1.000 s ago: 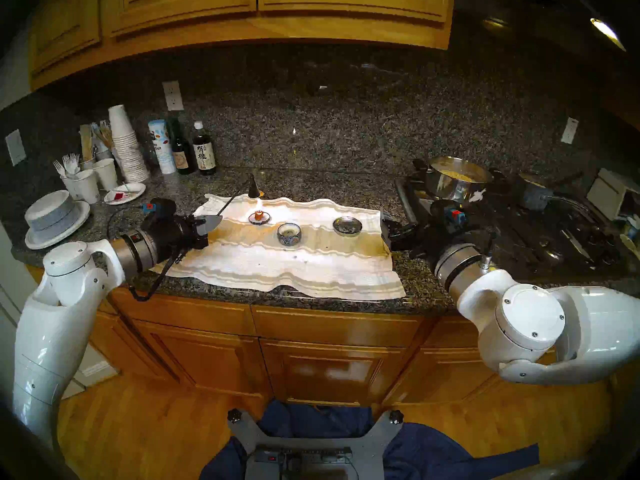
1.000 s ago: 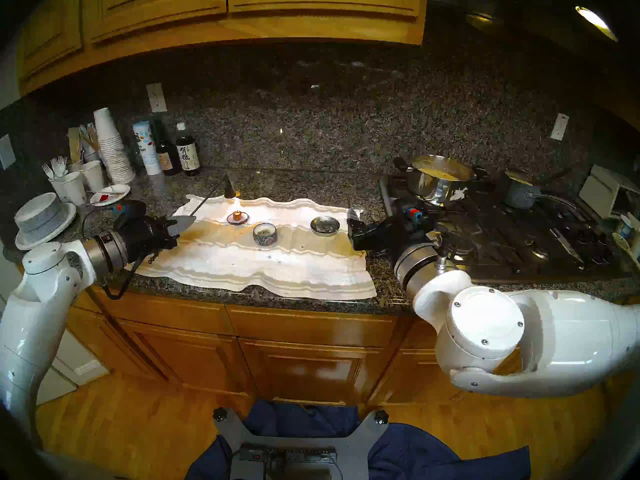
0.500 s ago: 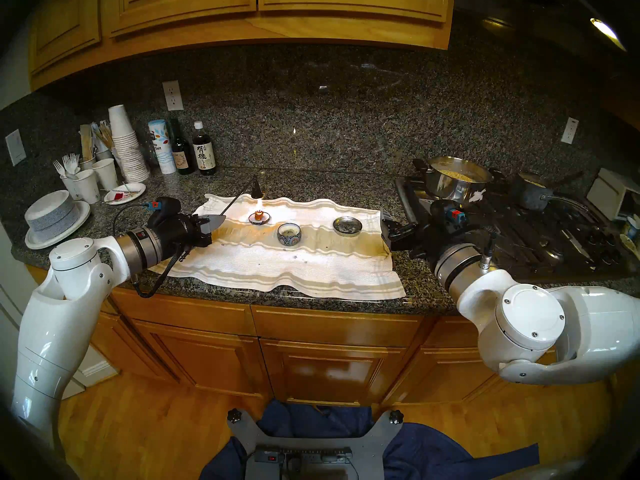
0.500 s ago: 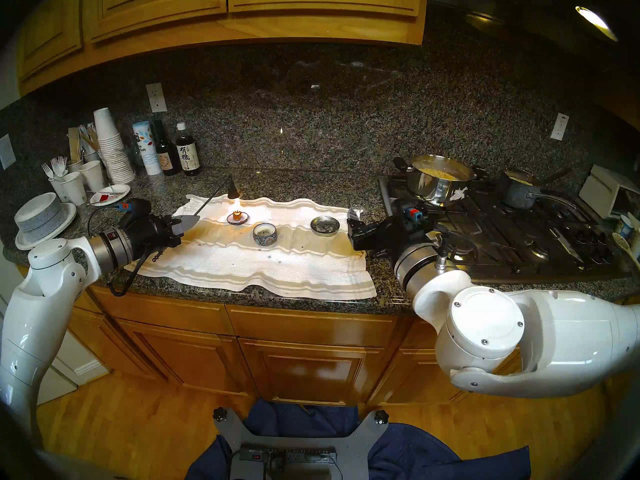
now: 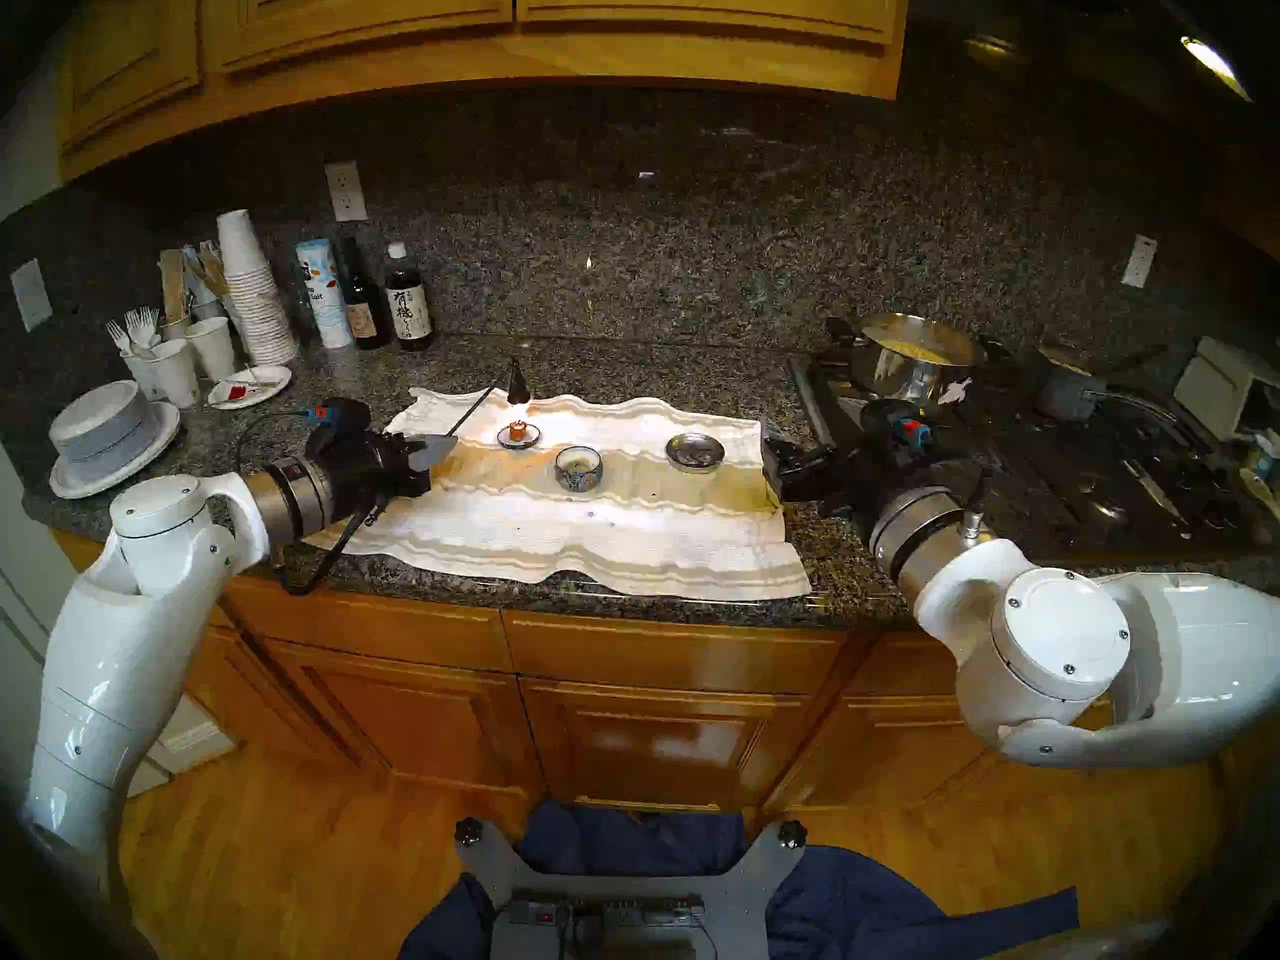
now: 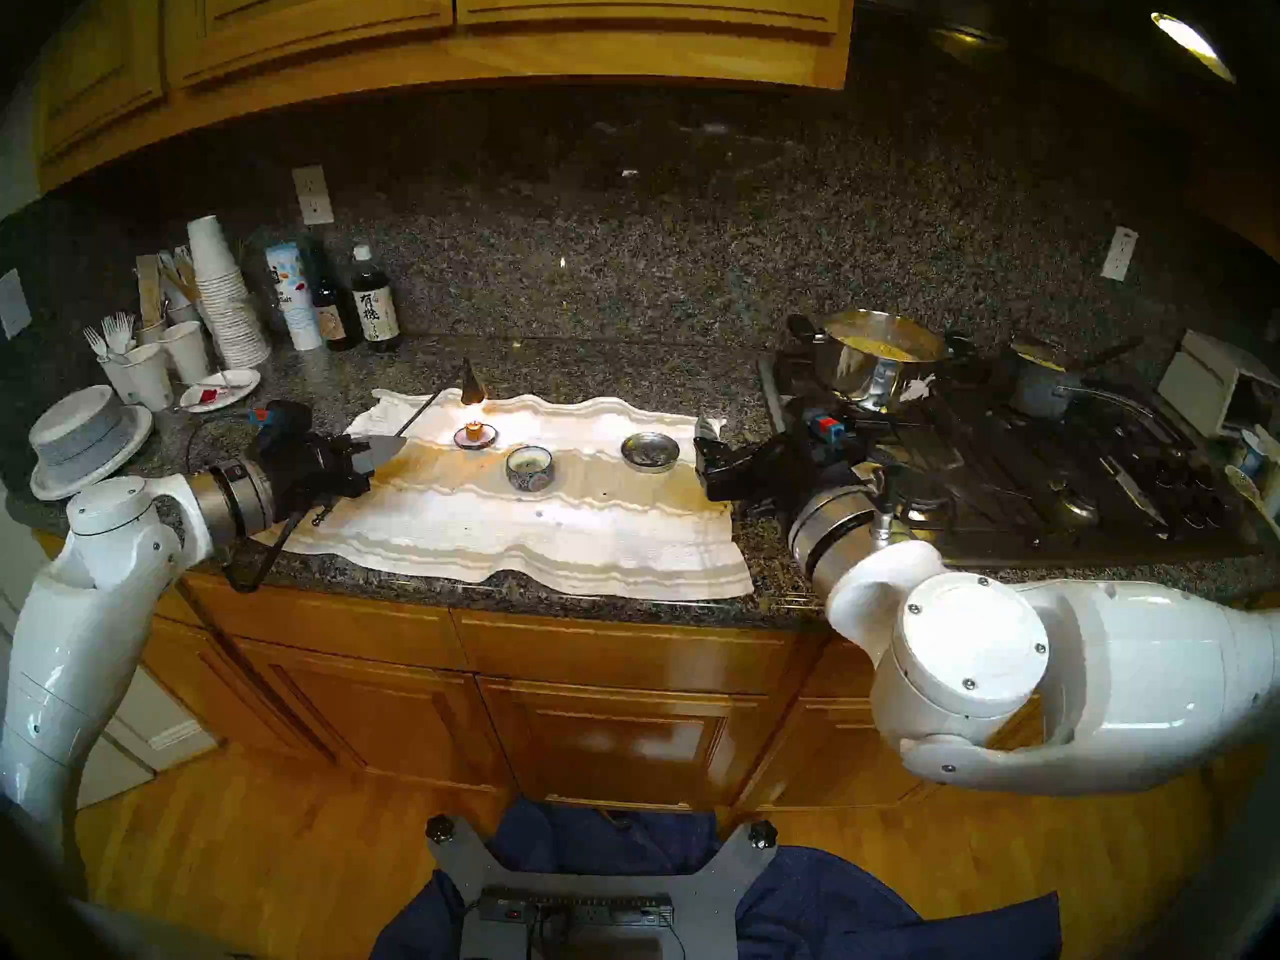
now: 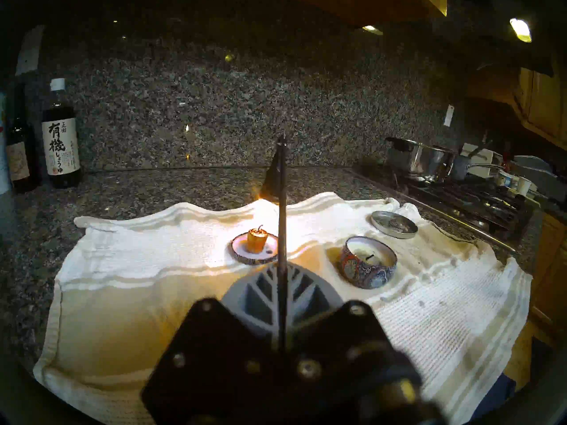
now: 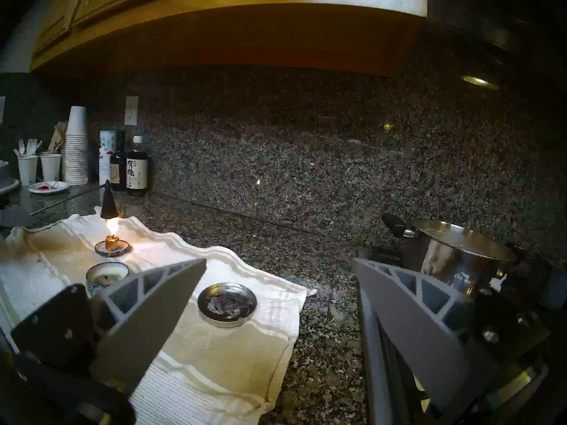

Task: Put out candle flame

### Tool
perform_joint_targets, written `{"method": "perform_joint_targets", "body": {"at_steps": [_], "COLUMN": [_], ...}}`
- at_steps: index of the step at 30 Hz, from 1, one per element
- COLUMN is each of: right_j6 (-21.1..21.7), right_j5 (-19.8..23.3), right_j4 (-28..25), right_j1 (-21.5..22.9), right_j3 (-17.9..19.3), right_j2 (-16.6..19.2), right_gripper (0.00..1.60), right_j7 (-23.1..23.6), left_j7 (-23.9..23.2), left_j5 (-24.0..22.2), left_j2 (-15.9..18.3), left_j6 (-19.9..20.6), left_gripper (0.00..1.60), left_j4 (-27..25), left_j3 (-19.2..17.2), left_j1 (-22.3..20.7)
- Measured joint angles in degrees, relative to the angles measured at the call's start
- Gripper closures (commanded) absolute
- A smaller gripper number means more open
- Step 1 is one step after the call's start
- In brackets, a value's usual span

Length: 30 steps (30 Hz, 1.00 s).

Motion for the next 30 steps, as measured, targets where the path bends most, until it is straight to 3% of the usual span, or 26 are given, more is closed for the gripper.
{"method": "perform_joint_targets", "body": {"at_steps": [30], "right_j6": [0.0], "right_j5": [0.0], "right_j4": [0.0], "right_j1": [0.0], "right_j3": [0.0], "right_j2": [0.0], "right_gripper": [0.0], "right_j7": [0.0], "left_j7": [-0.2], "left_j5": [0.0], "left_j2": [0.4], "left_j6": [-0.1], "left_gripper": [1.6], "left_j4": [2.7], "left_j3": [2.0], "left_j1": [-0.5]}}
